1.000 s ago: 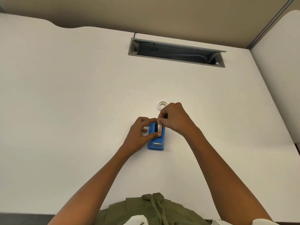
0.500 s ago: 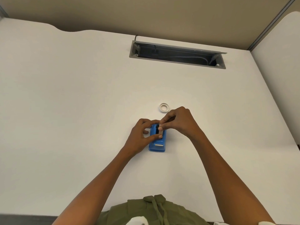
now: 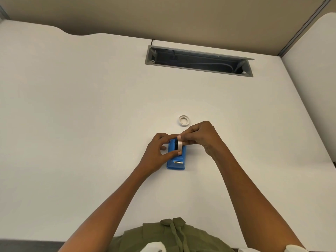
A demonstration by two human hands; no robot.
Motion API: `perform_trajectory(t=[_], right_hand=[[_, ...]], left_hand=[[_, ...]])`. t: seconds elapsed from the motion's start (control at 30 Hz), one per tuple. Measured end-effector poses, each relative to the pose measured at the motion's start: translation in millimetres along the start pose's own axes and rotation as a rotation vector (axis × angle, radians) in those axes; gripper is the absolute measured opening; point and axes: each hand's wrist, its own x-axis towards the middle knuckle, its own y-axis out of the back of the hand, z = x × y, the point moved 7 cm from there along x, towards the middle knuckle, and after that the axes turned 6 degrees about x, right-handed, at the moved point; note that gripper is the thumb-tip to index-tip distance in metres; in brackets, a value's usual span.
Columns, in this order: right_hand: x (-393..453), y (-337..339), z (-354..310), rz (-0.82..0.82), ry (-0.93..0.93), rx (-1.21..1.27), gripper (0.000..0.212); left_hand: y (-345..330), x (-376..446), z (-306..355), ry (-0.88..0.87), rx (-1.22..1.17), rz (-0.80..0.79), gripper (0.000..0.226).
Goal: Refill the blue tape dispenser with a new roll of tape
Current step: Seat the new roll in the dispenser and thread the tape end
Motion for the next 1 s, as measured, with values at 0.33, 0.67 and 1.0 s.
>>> perform_trajectory(t=[0.33, 0.67, 1.0], right_hand=[[1.7, -0.6, 13.6, 0.116, -0.072, 0.114, 0.020], [-9.9, -1.9, 18.4, 0.082, 0.138, 0.075, 0.008], [-19.8, -6.9, 23.5, 0.060, 0.299, -0.016, 0.035]], left_hand=[[3.2, -1.9, 4.4, -0.017, -0.099, 0.027, 0.060], [1.2, -3.2, 1.1, -0.022, -0.100, 0.048, 0.034], [-0.5, -2.4, -4.5, -0.034, -0.056, 0.051, 0.036]])
